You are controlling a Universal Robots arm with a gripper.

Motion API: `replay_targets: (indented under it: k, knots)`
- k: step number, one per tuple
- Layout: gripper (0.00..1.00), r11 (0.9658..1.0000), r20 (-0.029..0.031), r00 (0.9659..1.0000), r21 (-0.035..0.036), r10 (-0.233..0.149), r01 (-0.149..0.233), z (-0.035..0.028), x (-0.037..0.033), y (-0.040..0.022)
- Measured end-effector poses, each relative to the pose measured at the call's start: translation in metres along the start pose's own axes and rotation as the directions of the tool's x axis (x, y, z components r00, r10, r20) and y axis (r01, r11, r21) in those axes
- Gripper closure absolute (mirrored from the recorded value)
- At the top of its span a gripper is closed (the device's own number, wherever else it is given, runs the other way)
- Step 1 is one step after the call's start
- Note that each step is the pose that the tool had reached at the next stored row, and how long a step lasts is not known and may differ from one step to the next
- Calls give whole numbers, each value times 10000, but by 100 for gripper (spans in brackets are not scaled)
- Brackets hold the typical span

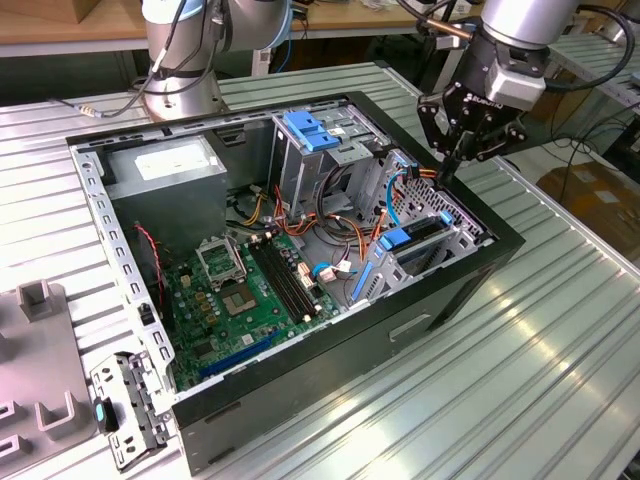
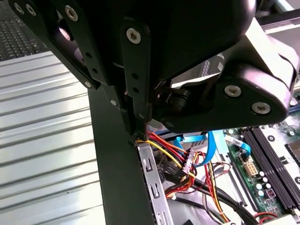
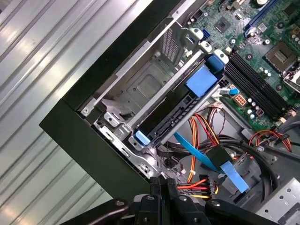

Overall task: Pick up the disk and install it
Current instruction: 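Insert the first disk wire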

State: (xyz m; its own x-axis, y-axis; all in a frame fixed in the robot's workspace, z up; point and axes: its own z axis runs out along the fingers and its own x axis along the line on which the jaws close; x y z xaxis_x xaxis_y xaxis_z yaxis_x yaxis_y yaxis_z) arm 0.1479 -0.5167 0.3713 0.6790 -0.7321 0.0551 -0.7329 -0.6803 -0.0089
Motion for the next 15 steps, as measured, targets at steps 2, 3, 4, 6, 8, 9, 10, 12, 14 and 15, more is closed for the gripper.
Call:
replay_targets:
  k: [2, 3, 4, 6, 8, 9, 10, 12, 14, 15]
  knots:
    - [83, 9996, -3, 9996, -15, 268, -268, 1, -1, 0]
    - [83, 9991, -4, 9991, -24, 431, -431, 2, -1, 1]
    - [83, 9984, -6, 9984, -31, 564, -564, 2, -2, 1]
    - [83, 9968, -8, 9968, -44, 799, -799, 4, -2, 2]
    - [83, 9951, -11, 9951, -54, 989, -989, 4, -3, 2]
    - [83, 9940, -13, 9940, -60, 1097, -1097, 5, -3, 3]
    - [83, 9903, -17, 9903, -75, 1387, -1387, 8, -5, 5]
    - [83, 9848, -24, 9848, -95, 1735, -1735, 10, -7, 6]
    - [83, 9804, -28, 9805, -107, 1966, -1966, 12, -8, 8]
    - [83, 9765, -32, 9766, -117, 2152, -2152, 14, -9, 9]
